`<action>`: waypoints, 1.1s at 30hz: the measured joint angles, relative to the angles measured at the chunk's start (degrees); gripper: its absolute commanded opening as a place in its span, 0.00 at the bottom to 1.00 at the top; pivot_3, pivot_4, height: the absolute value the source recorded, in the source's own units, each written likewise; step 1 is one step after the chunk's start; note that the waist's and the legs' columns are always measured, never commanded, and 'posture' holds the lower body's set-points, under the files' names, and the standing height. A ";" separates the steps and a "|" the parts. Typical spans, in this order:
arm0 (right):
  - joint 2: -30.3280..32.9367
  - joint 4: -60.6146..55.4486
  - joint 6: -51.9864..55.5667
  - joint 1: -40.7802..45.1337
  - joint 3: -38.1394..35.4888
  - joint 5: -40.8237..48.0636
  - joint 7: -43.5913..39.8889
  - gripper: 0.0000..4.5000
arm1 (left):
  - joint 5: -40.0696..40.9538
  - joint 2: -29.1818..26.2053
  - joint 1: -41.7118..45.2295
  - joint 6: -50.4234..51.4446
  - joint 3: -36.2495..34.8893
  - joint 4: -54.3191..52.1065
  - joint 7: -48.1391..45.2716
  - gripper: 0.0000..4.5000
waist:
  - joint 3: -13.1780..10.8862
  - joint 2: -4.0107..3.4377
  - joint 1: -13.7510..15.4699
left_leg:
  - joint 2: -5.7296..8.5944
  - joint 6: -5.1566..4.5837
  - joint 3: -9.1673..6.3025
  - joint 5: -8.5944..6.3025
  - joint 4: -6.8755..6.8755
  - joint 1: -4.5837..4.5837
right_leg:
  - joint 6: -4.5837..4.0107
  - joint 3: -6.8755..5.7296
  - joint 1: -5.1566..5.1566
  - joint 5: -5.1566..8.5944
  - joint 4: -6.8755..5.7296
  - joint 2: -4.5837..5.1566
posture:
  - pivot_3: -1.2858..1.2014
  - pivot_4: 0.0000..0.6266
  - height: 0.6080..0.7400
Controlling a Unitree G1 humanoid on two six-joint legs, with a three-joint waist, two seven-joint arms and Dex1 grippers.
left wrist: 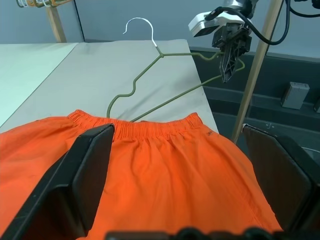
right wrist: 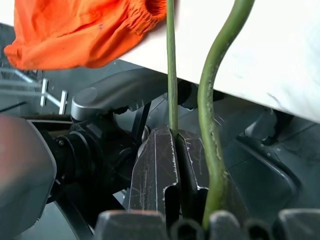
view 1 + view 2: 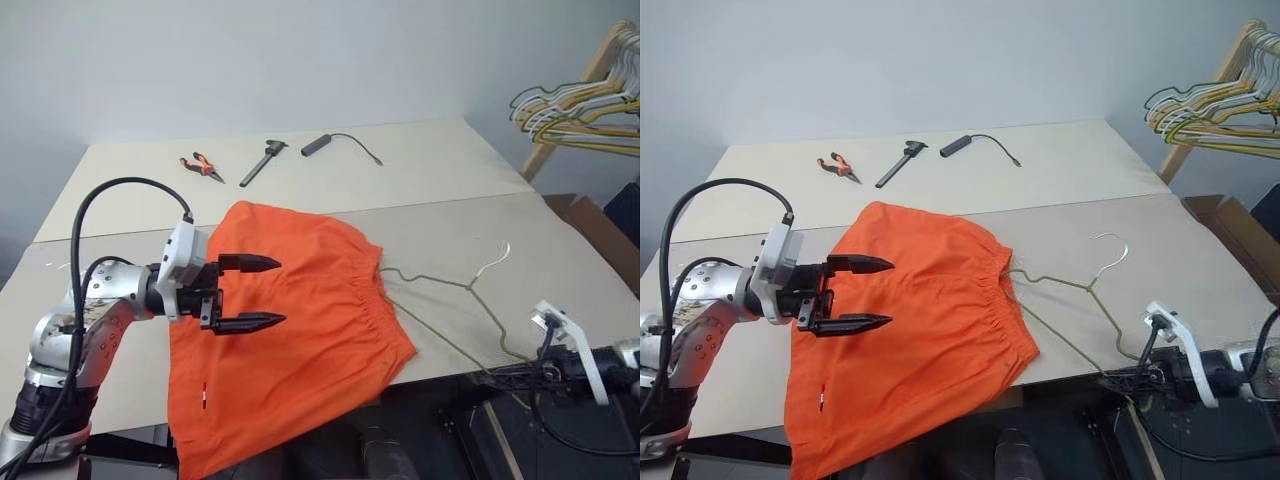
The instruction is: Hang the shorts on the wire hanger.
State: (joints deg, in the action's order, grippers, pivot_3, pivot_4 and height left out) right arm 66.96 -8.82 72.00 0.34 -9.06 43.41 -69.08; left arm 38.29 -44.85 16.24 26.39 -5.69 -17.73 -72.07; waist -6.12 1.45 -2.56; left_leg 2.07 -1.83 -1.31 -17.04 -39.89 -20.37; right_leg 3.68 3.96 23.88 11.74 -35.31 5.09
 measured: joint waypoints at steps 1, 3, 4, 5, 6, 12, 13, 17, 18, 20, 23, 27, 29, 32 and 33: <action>-0.55 1.20 -0.05 1.74 1.35 -0.26 0.30 0.00 | -0.02 -0.18 -0.27 -0.10 -0.02 0.02 -0.07 0.98 | 0.00 0.01 -0.02 | -0.01 0.00 0.00 0.00 0.00 0.01 | 0.00 0.00 -0.01 -0.01 0.02 -0.01 | 0.50 0.17 1.00; -1.83 3.50 -0.14 4.45 3.42 -0.63 0.73 0.00 | -0.02 -0.25 -0.48 -0.22 0.02 0.03 -0.22 0.98 | -0.03 0.00 0.00 | -0.01 0.00 0.01 0.00 0.00 -0.02 | 0.00 0.00 0.01 -0.04 0.06 0.00 | 0.50 0.16 1.00; -2.48 4.71 -0.26 5.64 4.45 -0.80 0.71 0.00 | -0.03 -0.43 -0.54 -0.25 0.02 0.03 -0.30 0.98 | -0.03 0.00 0.04 | -0.02 0.00 0.01 0.00 0.00 -0.02 | -0.01 -0.01 0.01 -0.04 0.06 -0.01 | 0.50 0.15 1.00; -2.81 5.33 -0.51 6.23 5.02 -1.10 0.67 0.00 | -0.03 -0.45 -0.54 -0.30 0.02 0.03 -0.38 0.98 | -0.03 -0.01 0.11 | 0.00 0.00 0.01 0.00 0.00 -0.06 | -0.01 -0.01 0.04 -0.04 0.07 0.00 | 0.50 0.15 1.00; -3.00 6.40 -0.64 7.27 6.34 -1.53 0.53 0.00 | -0.04 -0.60 -0.64 -0.37 0.01 0.03 -0.49 0.98 | -0.03 -0.01 0.13 | 0.00 0.00 0.01 0.00 0.00 -0.07 | -0.01 -0.01 0.06 -0.04 0.07 0.00 | 0.50 0.15 1.00; -4.41 11.57 -1.49 12.90 11.16 -2.91 -0.72 0.00 | -0.43 -0.80 -0.91 -1.05 0.01 0.02 -0.51 0.98 | -0.03 -0.01 0.24 | 0.01 0.00 0.01 0.00 0.00 -0.17 | -0.01 -0.01 0.16 -0.08 0.08 0.03 | 0.51 0.14 1.00; -4.88 12.55 -1.50 14.27 12.24 -3.23 -0.95 0.00 | -0.51 -0.88 -0.95 -1.26 -0.01 0.01 -0.51 0.98 | -0.03 -0.02 0.20 | 0.01 0.00 0.01 0.00 -0.01 -0.16 | -0.01 -0.01 0.15 -0.09 0.08 0.02 | 0.51 0.14 1.00; -5.98 14.95 -0.93 18.05 15.23 -3.86 -2.43 0.00 | -1.02 -1.00 -1.04 -1.72 -0.01 -0.01 -0.53 0.98 | -0.02 -0.03 0.26 | 0.00 0.00 0.02 0.00 -0.01 -0.17 | -0.02 -0.01 0.17 -0.12 0.07 0.02 | 0.52 0.12 1.00; -6.36 15.75 -0.50 19.30 15.90 -3.86 -3.11 0.00 | -1.15 -1.19 -1.17 -1.91 -0.03 0.00 -0.53 0.98 | -0.02 -0.03 0.28 | 0.00 0.00 0.02 0.00 -0.01 -0.17 | -0.02 -0.02 0.17 -0.12 0.07 0.02 | 0.52 0.12 1.00; -7.77 17.50 -0.06 22.36 16.91 -3.93 -3.54 0.00 | -1.28 -1.28 -1.18 -2.36 -0.04 0.02 -0.49 0.98 | -0.01 -0.04 0.22 | 0.01 0.01 0.02 0.01 -0.01 -0.17 | -0.03 -0.01 0.18 -0.20 0.09 0.03 | 0.52 0.12 1.00; -10.34 21.95 0.79 27.17 19.11 -5.22 -3.37 0.00 | -1.45 -1.32 -1.27 -2.54 -0.04 0.00 -0.43 0.98 | 0.00 -0.03 0.30 | 0.01 0.01 0.02 0.01 -0.01 -0.19 | -0.05 -0.01 0.20 -0.23 0.10 0.02 | 0.52 0.11 1.00; -15.13 29.34 0.97 31.55 20.44 -8.28 -1.79 0.00 | -2.16 -1.40 -1.31 -2.71 -0.04 0.04 -0.40 0.98 | 0.02 -0.04 0.52 | 0.04 0.02 0.00 0.01 -0.02 -0.31 | -0.06 -0.03 0.31 -0.31 0.09 0.03 | 0.52 0.10 1.00; -15.86 31.23 0.85 32.42 21.39 -8.95 -2.03 0.00 | -2.20 -1.41 -1.32 -2.73 -0.05 0.04 -0.41 0.98 | 0.03 -0.06 0.85 | 0.07 0.02 -0.01 0.01 -0.02 -0.41 | -0.05 -0.04 0.42 -0.32 0.10 0.06 | 0.53 0.10 1.00; -15.86 31.64 0.75 33.19 22.06 -9.21 -3.85 0.00 | -2.22 -1.43 -1.31 -2.75 -0.05 0.04 -0.45 0.98 | 0.03 -0.07 1.50 | 0.08 0.02 -0.01 0.01 -0.02 -0.43 | -0.03 -0.05 0.42 -0.34 0.15 0.07 | 0.53 0.10 1.00; -15.86 31.65 0.75 33.41 22.29 -9.35 -4.42 0.00 | -2.23 -1.44 -1.32 -2.76 -0.05 0.04 -0.45 0.98 | 0.03 -0.07 1.59 | 0.07 0.02 -0.01 0.01 -0.02 -0.43 | -0.03 -0.05 0.41 -0.35 0.16 0.06 | 0.53 0.10 1.00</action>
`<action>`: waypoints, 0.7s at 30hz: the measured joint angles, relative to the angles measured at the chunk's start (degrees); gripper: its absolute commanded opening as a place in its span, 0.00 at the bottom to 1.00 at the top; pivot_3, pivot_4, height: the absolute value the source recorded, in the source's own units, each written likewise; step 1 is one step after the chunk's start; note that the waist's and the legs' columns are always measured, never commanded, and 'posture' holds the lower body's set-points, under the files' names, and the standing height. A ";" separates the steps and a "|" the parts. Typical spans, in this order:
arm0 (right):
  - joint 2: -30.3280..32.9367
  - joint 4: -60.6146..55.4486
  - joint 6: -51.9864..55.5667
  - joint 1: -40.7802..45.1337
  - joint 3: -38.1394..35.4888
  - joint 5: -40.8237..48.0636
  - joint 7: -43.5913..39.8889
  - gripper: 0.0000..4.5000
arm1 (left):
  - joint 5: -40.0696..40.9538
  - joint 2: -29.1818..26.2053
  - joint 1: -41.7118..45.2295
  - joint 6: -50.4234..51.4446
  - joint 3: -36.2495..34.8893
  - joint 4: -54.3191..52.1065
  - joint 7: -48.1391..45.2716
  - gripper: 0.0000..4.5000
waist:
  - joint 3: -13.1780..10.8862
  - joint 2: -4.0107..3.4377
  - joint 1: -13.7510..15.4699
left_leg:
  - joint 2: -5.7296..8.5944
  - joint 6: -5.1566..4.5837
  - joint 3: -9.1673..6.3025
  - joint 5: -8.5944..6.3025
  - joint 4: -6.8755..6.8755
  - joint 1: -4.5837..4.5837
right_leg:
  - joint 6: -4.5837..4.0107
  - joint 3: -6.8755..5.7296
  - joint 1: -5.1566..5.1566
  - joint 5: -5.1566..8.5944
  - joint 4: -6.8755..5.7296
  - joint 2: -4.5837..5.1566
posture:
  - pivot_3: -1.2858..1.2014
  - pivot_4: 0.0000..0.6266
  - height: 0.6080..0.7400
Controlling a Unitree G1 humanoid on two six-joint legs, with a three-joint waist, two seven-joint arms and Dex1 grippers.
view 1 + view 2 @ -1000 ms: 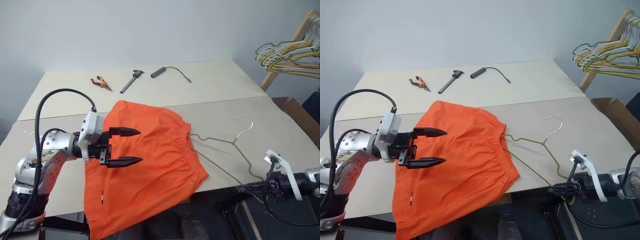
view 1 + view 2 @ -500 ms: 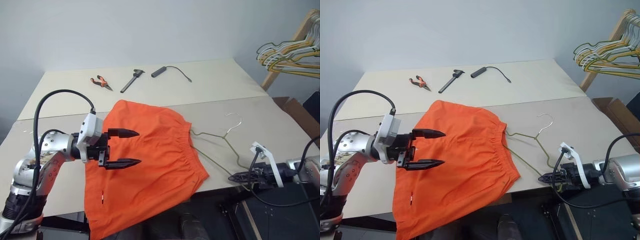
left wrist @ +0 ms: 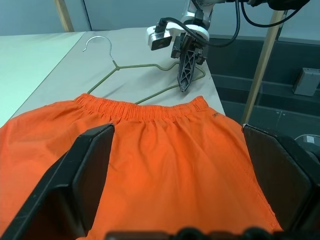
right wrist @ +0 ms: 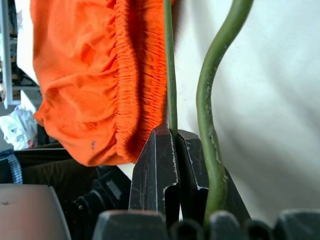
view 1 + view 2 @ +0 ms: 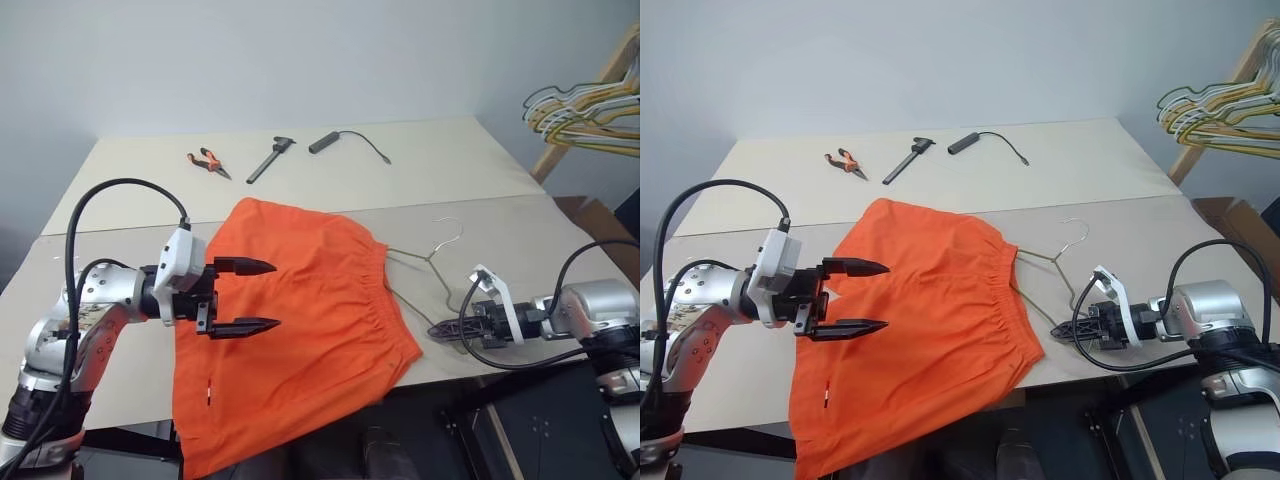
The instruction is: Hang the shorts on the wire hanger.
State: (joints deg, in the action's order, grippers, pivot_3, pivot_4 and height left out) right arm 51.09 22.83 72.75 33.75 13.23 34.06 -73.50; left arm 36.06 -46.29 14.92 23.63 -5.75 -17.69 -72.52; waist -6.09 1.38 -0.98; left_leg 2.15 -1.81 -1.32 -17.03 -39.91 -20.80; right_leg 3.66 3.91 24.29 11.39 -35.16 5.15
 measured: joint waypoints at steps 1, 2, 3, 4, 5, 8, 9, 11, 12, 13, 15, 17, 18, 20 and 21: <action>-0.02 0.05 0.00 0.33 0.35 -0.15 -0.33 0.00 | -0.02 -0.02 0.00 -0.01 0.00 0.00 -0.01 0.98 | 0.00 0.00 0.03 | 0.00 0.00 0.00 0.00 0.00 0.00 | 0.00 0.00 0.00 -0.01 0.00 0.00 | 0.53 0.10 1.00; -0.12 0.19 0.00 0.89 0.74 -0.24 -0.69 0.00 | -0.04 -0.04 0.00 -0.02 0.00 0.00 -0.01 0.98 | 0.00 0.00 0.03 | 0.00 0.00 0.00 0.00 -0.01 0.00 | -0.01 0.00 0.00 -0.03 0.00 0.00 | 0.53 0.10 1.00; -0.35 0.42 0.00 1.39 0.90 -0.34 -1.03 0.00 | -0.05 -0.06 0.00 -0.04 0.00 0.00 -0.01 0.98 | 0.00 0.00 0.01 | 0.00 0.00 0.00 0.00 -0.01 0.01 | -0.01 0.00 -0.01 -0.03 -0.01 -0.02 | 0.53 0.10 1.00; -0.81 0.67 0.00 1.93 1.10 -0.49 -1.32 0.00 | -0.09 -0.06 0.00 -0.08 0.00 0.00 -0.02 0.98 | 0.01 0.00 -0.03 | -0.01 0.01 0.00 0.01 -0.01 0.02 | -0.03 0.00 -0.01 -0.04 0.00 -0.03 | 0.53 0.10 1.00; -1.39 0.77 -0.01 2.31 1.37 -0.73 -1.43 0.00 | -0.10 -0.06 0.00 -0.16 0.00 0.00 -0.01 0.98 | 0.01 -0.01 -0.03 | -0.02 0.01 0.00 0.01 -0.01 0.02 | -0.03 -0.01 -0.01 -0.05 -0.01 -0.04 | 0.53 0.10 1.00; -3.40 2.28 -0.28 2.85 1.62 -1.61 -1.19 0.00 | -0.17 -0.07 0.00 -0.51 0.00 0.00 -0.01 0.98 | 0.01 -0.01 0.07 | 0.00 0.02 0.00 0.01 -0.01 0.01 | -0.04 -0.02 0.00 -0.05 -0.01 -0.04 | 0.53 0.10 1.00; -3.82 3.15 -0.62 3.27 1.62 -1.94 -1.02 0.00 | -0.18 -0.07 0.00 -0.70 0.00 0.01 -0.01 0.98 | 0.01 -0.01 0.08 | 0.02 0.02 0.00 0.01 -0.02 0.00 | -0.03 -0.02 0.01 -0.05 -0.01 -0.01 | 0.53 0.10 1.00; -3.86 4.26 -1.29 3.89 1.59 -2.48 -0.65 0.00 | -0.20 -0.14 0.00 -0.97 0.00 0.02 0.00 0.98 | 0.01 -0.01 0.13 | 0.02 0.03 0.00 0.01 -0.02 0.00 | -0.03 -0.02 0.00 -0.06 0.00 0.00 | 0.53 0.10 1.00; -3.86 4.71 -1.65 4.22 1.29 -2.89 -0.34 0.00 | -0.20 -0.22 0.01 -1.02 0.00 0.03 0.00 0.98 | 0.01 -0.01 0.13 | 0.03 0.02 0.00 0.01 -0.02 -0.01 | -0.02 -0.02 0.01 -0.06 0.02 0.00 | 0.52 0.10 1.00; -3.85 4.77 -1.96 4.29 0.94 -3.20 -0.07 0.00 | -0.20 -0.28 0.01 -1.04 0.00 0.03 0.01 0.98 | 0.01 -0.01 0.14 | 0.02 0.02 0.00 0.01 -0.01 -0.01 | -0.02 -0.02 0.01 -0.06 0.01 0.00 | 0.52 0.10 1.00; -3.85 4.76 -2.61 4.36 -0.34 -3.58 0.70 0.00 | -0.21 -0.36 0.01 -1.07 0.00 0.04 0.01 0.98 | 0.02 -0.02 0.14 | 0.02 0.03 -0.01 0.02 -0.02 -0.01 | -0.02 -0.03 0.02 -0.06 0.00 0.00 | 0.52 0.10 1.00; -3.79 4.28 -3.96 4.40 -2.29 -3.63 1.72 0.00 | -0.21 -0.49 0.01 -1.14 0.00 0.11 0.00 0.98 | 0.02 -0.02 0.13 | 0.02 0.03 0.00 0.02 -0.02 -0.01 | -0.02 -0.03 0.02 -0.06 0.00 0.00 | 0.52 0.09 1.00; -3.75 3.40 -4.95 4.39 -3.39 -3.68 2.45 0.00 | -0.24 -0.56 0.04 -1.21 0.00 0.27 -0.02 0.98 | 0.02 -0.03 0.12 | 0.02 0.03 0.00 0.02 -0.02 -0.01 | -0.02 -0.03 0.02 -0.06 0.00 0.00 | 0.51 0.09 1.00; -3.71 0.01 -7.52 4.20 -5.55 -3.76 3.93 0.00 | -0.43 -0.62 0.32 -1.29 0.03 0.80 -0.12 0.98 | 0.03 -0.04 0.07 | 0.01 0.03 -0.01 0.02 -0.02 -0.01 | -0.02 -0.03 0.02 -0.06 -0.01 -0.02 | 0.51 0.08 1.00; -3.70 -2.61 -8.77 4.04 -6.43 -3.89 4.95 0.00 | -0.61 -0.67 0.60 -1.33 0.07 1.08 -0.24 0.98 | 0.04 -0.04 -0.06 | 0.01 0.03 0.00 0.02 -0.02 -0.01 | -0.02 -0.03 0.03 -0.06 -0.02 -0.02 | 0.51 0.08 1.00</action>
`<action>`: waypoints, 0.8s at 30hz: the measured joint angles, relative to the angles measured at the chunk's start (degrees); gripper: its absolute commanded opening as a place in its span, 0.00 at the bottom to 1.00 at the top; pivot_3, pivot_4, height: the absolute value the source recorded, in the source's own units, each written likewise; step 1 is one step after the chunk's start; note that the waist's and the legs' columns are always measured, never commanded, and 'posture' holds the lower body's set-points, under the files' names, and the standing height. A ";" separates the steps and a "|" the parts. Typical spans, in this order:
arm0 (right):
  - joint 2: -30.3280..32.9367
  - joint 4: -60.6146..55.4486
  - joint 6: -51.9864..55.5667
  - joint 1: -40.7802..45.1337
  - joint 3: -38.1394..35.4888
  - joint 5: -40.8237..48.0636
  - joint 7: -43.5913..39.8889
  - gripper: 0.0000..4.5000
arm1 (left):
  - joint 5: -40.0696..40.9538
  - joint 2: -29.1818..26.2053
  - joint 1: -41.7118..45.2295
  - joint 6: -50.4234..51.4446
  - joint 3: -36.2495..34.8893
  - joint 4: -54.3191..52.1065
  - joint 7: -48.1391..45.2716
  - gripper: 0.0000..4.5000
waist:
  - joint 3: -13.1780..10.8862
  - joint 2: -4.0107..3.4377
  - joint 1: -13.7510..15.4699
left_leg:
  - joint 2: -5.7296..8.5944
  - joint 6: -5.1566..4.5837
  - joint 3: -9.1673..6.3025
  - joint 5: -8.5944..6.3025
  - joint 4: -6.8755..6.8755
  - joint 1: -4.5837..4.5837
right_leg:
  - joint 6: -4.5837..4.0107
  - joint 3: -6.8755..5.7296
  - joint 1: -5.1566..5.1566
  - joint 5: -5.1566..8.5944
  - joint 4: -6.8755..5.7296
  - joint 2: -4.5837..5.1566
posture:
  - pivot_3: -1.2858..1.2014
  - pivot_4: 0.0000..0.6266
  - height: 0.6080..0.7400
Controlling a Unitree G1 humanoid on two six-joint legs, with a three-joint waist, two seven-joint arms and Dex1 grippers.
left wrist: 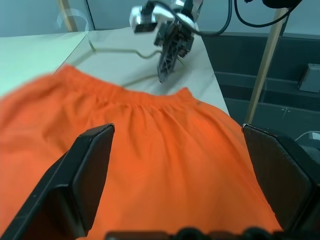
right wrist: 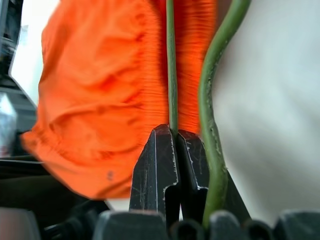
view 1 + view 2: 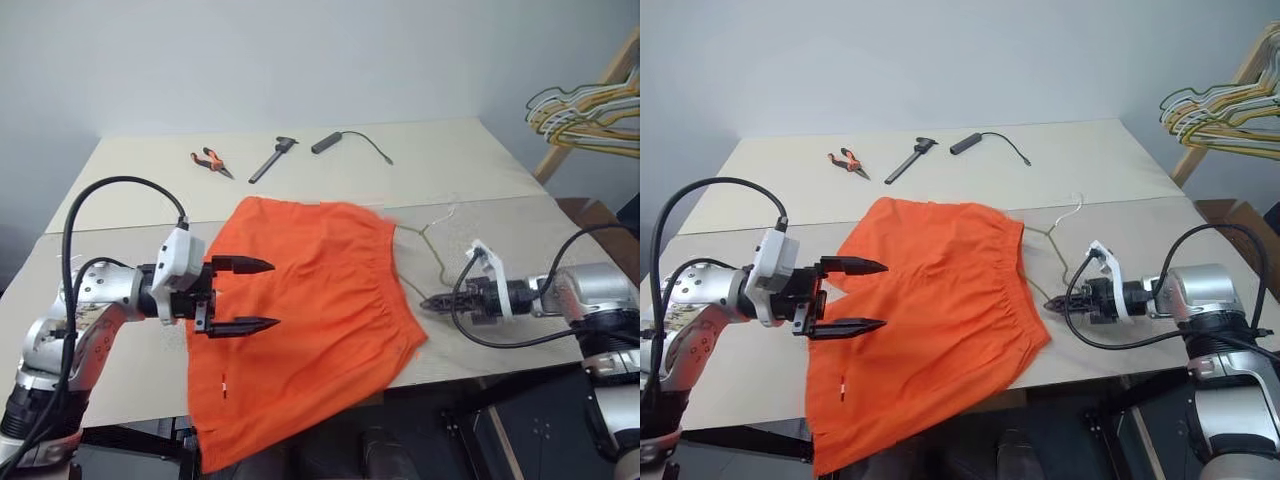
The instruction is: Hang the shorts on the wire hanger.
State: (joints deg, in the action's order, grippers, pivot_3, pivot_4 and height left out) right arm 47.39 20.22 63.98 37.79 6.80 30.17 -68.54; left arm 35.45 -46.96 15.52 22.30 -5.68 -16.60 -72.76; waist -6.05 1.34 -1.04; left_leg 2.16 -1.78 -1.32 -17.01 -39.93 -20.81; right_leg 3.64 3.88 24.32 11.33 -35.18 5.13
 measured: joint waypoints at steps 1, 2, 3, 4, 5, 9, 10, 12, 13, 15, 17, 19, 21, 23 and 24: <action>0.00 -2.67 -1.38 -0.37 -0.59 -0.32 0.97 0.00 | -0.11 -0.23 0.28 -0.07 0.02 0.25 -0.26 0.98 | 0.00 0.00 -0.06 | -0.01 0.00 0.00 0.00 0.00 -0.01 | 0.00 0.00 0.03 0.00 -0.01 -0.01 | 0.50 0.08 1.00; -0.01 -6.50 -3.30 -0.62 -0.84 -0.90 2.21 0.00 | -0.21 -1.04 0.54 -0.36 0.01 0.88 -0.92 0.98 | 0.01 -0.01 -0.23 | -0.01 0.01 0.00 0.00 0.00 -0.04 | 0.00 0.00 0.07 0.00 -0.02 -0.02 | 0.50 0.08 1.00; -0.02 -9.53 -4.74 -0.62 -0.85 -1.39 3.05 0.00 | -0.53 -1.80 1.00 -0.75 0.00 1.70 -1.64 0.98 | 0.01 -0.02 -0.40 | -0.02 0.01 0.00 0.01 0.01 -0.06 | 0.00 0.00 0.09 0.00 -0.02 -0.03 | 0.50 0.07 1.00; 0.03 -11.83 -6.02 -0.69 -0.81 -2.15 3.79 0.00 | -0.86 -2.43 1.67 -1.10 -0.02 2.37 -2.30 0.98 | 0.01 -0.02 -0.47 | -0.02 0.02 0.00 0.01 0.00 -0.07 | 0.00 -0.01 0.08 0.00 -0.02 -0.03 | 0.50 0.07 1.00; 0.11 -14.61 -8.29 -0.90 -0.53 -3.57 4.75 0.00 | -1.50 -3.13 2.66 -2.05 -0.02 3.63 -3.23 0.98 | 0.01 -0.02 -0.58 | -0.01 0.03 0.00 0.02 -0.01 -0.08 | 0.00 -0.01 0.10 0.00 -0.03 -0.02 | 0.50 0.07 1.00; 0.56 -24.56 -17.79 -0.79 3.08 -9.62 7.00 0.00 | -3.91 -5.32 10.66 -5.86 -0.33 11.04 -5.55 0.98 | 0.03 -0.01 -0.95 | 0.02 0.04 -0.07 0.03 -0.17 -0.25 | 0.02 -0.14 0.14 -0.05 0.00 -0.01 | 0.49 0.06 1.00; 0.56 -26.06 -19.45 -0.76 3.87 -10.79 7.29 0.00 | -4.20 -5.53 12.53 -6.78 -0.48 12.55 -5.91 0.98 | 0.05 -0.01 -1.07 | 0.03 0.04 -0.07 0.02 -0.16 -0.25 | 0.03 -0.14 0.12 -0.06 0.04 0.02 | 0.49 0.06 1.00; 0.43 -27.56 -20.93 -0.22 4.95 -11.91 7.36 0.00 | -5.33 -5.54 16.22 -8.33 -0.17 15.93 -7.02 0.98 | 0.05 -0.01 -1.23 | 0.06 0.04 -0.07 0.02 -0.20 -0.32 | 0.05 -0.14 0.17 -0.07 0.05 0.03 | 0.49 0.06 1.00; 0.37 -28.22 -21.09 0.59 5.73 -12.26 7.27 0.00 | -6.22 -5.53 18.48 -9.40 0.24 18.03 -7.72 0.98 | 0.05 -0.01 -1.32 | 0.05 0.04 -0.07 0.02 -0.24 -0.36 | 0.05 -0.14 0.20 -0.08 0.03 0.02 | 0.49 0.06 1.00; 0.29 -30.16 -21.47 2.89 7.17 -13.34 6.67 0.00 | -7.63 -5.55 23.61 -11.73 0.82 21.69 -9.42 0.98 | 0.06 -0.01 -1.52 | 0.05 0.04 -0.07 0.03 -0.26 -0.41 | 0.03 -0.15 0.27 -0.09 0.01 0.01 | 0.49 0.06 1.00; 0.28 -31.63 -21.46 4.86 8.12 -13.61 6.05 0.00 | -8.75 -5.59 27.02 -13.88 1.35 23.81 -11.03 0.98 | 0.08 -0.01 -1.73 | 0.04 0.04 -0.07 0.02 -0.25 -0.40 | 0.03 -0.14 0.27 -0.09 0.01 0.00 | 0.49 0.05 1.00; 0.32 -32.14 -21.45 5.72 8.96 -13.85 5.07 0.00 | -10.43 -5.54 28.99 -16.35 2.81 26.38 -13.24 0.98 | 0.12 -0.02 -1.83 | 0.04 0.04 -0.06 0.02 -0.26 -0.40 | 0.03 -0.14 0.27 -0.09 -0.01 -0.01 | 0.49 0.04 1.00; 0.40 -32.18 -21.45 6.17 10.56 -14.42 4.16 0.00 | -12.79 -5.35 31.06 -19.02 4.93 30.17 -15.61 0.98 | 0.14 0.00 -1.83 | 0.05 0.04 -0.05 0.03 -0.31 -0.40 | 0.03 -0.14 0.26 -0.09 -0.04 -0.02 | 0.49 0.03 1.00; 0.41 -32.19 -21.45 6.28 11.83 -14.96 2.89 0.00 | -15.92 -4.92 33.86 -22.43 7.46 34.48 -17.70 0.98 | 0.15 0.01 -1.80 | 0.09 0.04 -0.04 0.03 -0.38 -0.42 | 0.03 -0.14 0.26 -0.10 -0.08 -0.02 | 0.49 0.03 1.00; 0.42 -32.22 -21.45 6.42 12.24 -15.08 2.49 0.00 | -16.80 -4.74 34.69 -23.60 8.23 35.84 -18.22 0.98 | 0.16 0.00 -1.80 | 0.09 0.03 -0.04 0.03 -0.39 -0.41 | 0.03 -0.14 0.25 -0.10 -0.08 -0.02 | 0.49 0.03 1.00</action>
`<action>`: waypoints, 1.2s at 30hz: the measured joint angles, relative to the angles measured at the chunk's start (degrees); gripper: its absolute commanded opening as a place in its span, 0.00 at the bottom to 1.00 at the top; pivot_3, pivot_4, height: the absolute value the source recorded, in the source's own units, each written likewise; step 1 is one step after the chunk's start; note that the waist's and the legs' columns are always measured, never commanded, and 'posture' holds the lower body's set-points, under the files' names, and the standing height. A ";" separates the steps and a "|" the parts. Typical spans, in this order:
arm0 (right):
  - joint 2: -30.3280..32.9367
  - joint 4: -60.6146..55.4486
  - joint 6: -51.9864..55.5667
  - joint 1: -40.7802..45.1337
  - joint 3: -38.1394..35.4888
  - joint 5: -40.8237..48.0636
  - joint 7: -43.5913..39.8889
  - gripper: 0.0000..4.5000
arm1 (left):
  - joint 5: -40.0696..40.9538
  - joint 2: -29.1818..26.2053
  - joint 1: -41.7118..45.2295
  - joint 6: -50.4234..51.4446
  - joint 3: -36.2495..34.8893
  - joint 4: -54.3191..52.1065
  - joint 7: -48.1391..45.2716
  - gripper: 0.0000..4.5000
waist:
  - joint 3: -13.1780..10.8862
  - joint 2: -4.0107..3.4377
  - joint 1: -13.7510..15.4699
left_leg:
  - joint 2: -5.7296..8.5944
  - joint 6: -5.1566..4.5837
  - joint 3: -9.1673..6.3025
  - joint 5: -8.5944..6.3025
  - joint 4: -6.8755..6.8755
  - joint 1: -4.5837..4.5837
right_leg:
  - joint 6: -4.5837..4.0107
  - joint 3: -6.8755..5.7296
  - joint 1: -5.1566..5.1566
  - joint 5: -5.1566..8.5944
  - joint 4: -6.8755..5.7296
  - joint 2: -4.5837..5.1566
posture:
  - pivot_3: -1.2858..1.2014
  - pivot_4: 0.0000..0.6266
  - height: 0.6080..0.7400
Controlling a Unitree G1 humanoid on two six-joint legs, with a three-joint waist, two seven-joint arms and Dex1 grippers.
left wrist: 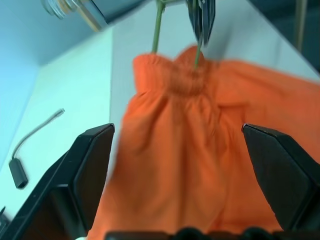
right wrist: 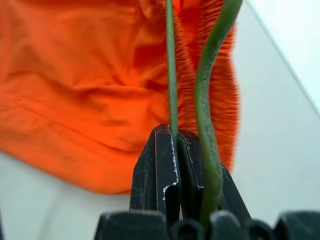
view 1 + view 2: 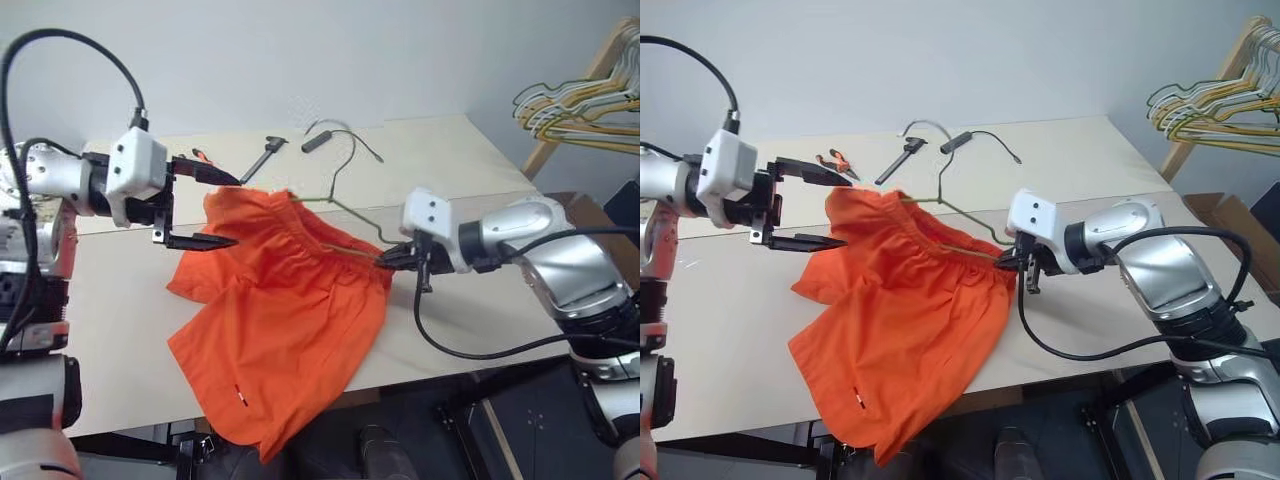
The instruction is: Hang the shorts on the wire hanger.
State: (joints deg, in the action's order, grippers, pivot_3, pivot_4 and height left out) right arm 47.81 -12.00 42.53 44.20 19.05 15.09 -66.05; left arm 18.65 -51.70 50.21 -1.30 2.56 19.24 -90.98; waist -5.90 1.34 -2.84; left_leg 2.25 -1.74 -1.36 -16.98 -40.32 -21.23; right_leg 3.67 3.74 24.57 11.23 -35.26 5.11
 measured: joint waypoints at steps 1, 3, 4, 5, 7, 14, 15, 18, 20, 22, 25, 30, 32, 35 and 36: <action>0.07 -0.03 0.00 0.24 0.38 -0.25 -0.63 0.00 | -1.09 0.66 1.70 -1.76 1.44 2.52 -0.73 0.98 | 0.01 0.00 0.03 | 0.02 -0.01 0.00 0.00 -0.04 -0.01 | 0.00 0.00 -0.01 0.00 -0.01 0.00 | 0.49 0.02 1.00; 0.15 -0.25 0.00 0.71 0.52 -0.30 -1.60 0.00 | -2.34 1.95 3.92 -3.86 3.45 5.75 -1.22 0.98 | 0.05 0.01 0.09 | 0.01 -0.01 -0.01 -0.01 -0.07 -0.04 | 0.02 -0.01 -0.01 -0.01 -0.01 0.00 | 0.49 0.02 1.00; 0.19 -0.38 0.00 1.08 0.58 -0.33 -2.19 0.00 | -3.00 2.52 5.59 -5.65 5.48 8.29 -1.25 0.98 | 0.06 0.03 0.12 | 0.01 -0.02 -0.01 -0.01 -0.09 -0.05 | 0.02 -0.01 -0.01 -0.01 0.00 0.00 | 0.49 0.02 1.00; 0.19 -0.58 0.00 1.43 0.65 -0.34 -2.54 0.00 | -3.16 2.72 6.42 -6.67 6.88 9.59 -1.26 0.98 | 0.07 0.03 0.08 | 0.01 -0.03 -0.01 -0.02 -0.09 -0.08 | 0.04 0.00 0.01 -0.02 0.00 0.01 | 0.49 0.02 1.00; 0.21 -1.11 0.00 1.80 0.65 -0.38 -2.80 0.00 | -2.70 2.64 7.79 -7.78 10.24 11.55 -1.27 0.98 | 0.08 0.03 0.00 | -0.01 -0.05 -0.02 -0.03 -0.10 -0.10 | 0.04 0.00 0.03 -0.02 -0.04 0.00 | 0.48 0.01 1.00; 0.51 -2.54 0.83 1.89 0.66 -0.40 -3.81 0.00 | -2.86 1.76 9.47 -13.23 21.57 15.93 -1.29 0.95 | 0.32 0.02 -1.58 | -0.01 -0.02 -0.03 -0.01 -0.61 -0.92 | 0.04 0.00 0.80 -0.02 -0.76 0.04 | 0.47 0.01 1.00; 0.70 -2.90 1.13 1.89 0.65 -0.39 -3.83 0.00 | -3.48 1.94 9.82 -14.20 22.25 16.79 -1.30 0.90 | 0.37 0.03 -1.81 | 0.01 -0.03 -0.03 -0.01 -0.62 -0.92 | 0.05 0.00 0.78 -0.02 -0.75 0.05 | 0.47 0.01 1.00; 1.00 -3.80 1.72 1.89 0.64 -0.35 -3.84 0.00 | -5.49 3.41 10.38 -15.29 22.34 19.00 -1.30 0.72 | 0.61 0.02 -2.56 | 0.01 -0.06 -0.04 -0.03 -0.62 -0.92 | 0.06 0.00 0.76 -0.02 -0.74 0.04 | 0.47 0.01 1.00; 1.32 -4.10 2.05 1.89 0.63 -0.35 -3.83 0.00 | -6.00 4.08 10.38 -15.35 22.34 19.79 -1.30 0.57 | 0.67 0.02 -2.84 | 0.00 -0.07 -0.04 -0.03 -0.63 -0.93 | 0.06 0.00 0.77 -0.02 -0.74 0.04 | 0.46 0.01 1.00; 1.47 -4.35 2.66 1.89 0.61 -0.35 -3.83 0.00 | -6.42 4.45 10.38 -15.44 22.31 20.03 -1.30 0.42 | 0.69 0.01 -3.09 | -0.01 -0.07 -0.04 -0.03 -0.63 -0.93 | 0.06 0.00 0.77 -0.02 -0.74 0.04 | 0.46 0.01 1.00; 1.53 -4.35 3.16 1.89 0.61 -0.35 -3.80 0.00 | -6.56 4.82 10.38 -15.41 22.26 20.08 -1.30 0.21 | 0.72 0.01 -3.54 | -0.01 -0.07 -0.05 -0.03 -0.64 -0.93 | 0.06 0.00 0.77 -0.02 -0.77 0.05 | 0.47 0.02 1.00; 1.62 -4.67 3.88 2.18 0.62 -0.30 -3.96 0.00 | -6.42 4.82 10.22 -14.82 21.76 20.07 -1.14 0.01 | 0.77 0.00 -4.44 | -0.01 -0.07 -0.06 -0.03 -0.65 -0.92 | 0.06 0.00 0.78 -0.02 -0.80 0.05 | 0.47 0.03 1.00; 1.63 -4.72 4.24 2.24 0.62 -0.29 -4.07 0.00 | -6.04 4.68 9.94 -14.40 21.76 19.70 -1.14 0.01 | 0.79 -0.01 -4.56 | -0.02 -0.07 -0.06 -0.03 -0.64 -0.91 | 0.06 0.01 0.78 -0.02 -0.81 0.05 | 0.47 0.03 1.00; 1.98 -4.74 4.39 2.36 0.63 -0.29 -4.47 0.00 | -5.04 4.57 9.12 -12.71 21.76 18.90 -1.15 0.01 | 0.79 -0.02 -4.54 | -0.02 -0.07 -0.07 -0.03 -0.65 -0.91 | 0.06 0.01 0.78 -0.02 -0.83 0.06 | 0.46 0.03 1.00; 2.01 -4.75 4.49 2.39 0.63 -0.29 -4.57 0.06 | -4.87 4.47 8.93 -12.26 21.76 18.55 -1.14 0.00 | 0.80 -0.02 -4.53 | -0.02 -0.07 -0.07 -0.03 -0.66 -0.91 | 0.06 0.01 0.78 -0.02 -0.83 0.06 | 0.46 0.03 1.00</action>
State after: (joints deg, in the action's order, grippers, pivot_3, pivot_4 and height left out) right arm 49.82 -16.75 47.02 46.60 19.68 14.80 -70.62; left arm 13.78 -47.23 59.14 -13.56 24.31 37.78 -92.12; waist -5.09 1.33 -7.37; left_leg 2.23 -1.82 -1.43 -17.01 -40.98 -22.13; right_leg 3.73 3.75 25.35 11.21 -36.09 5.17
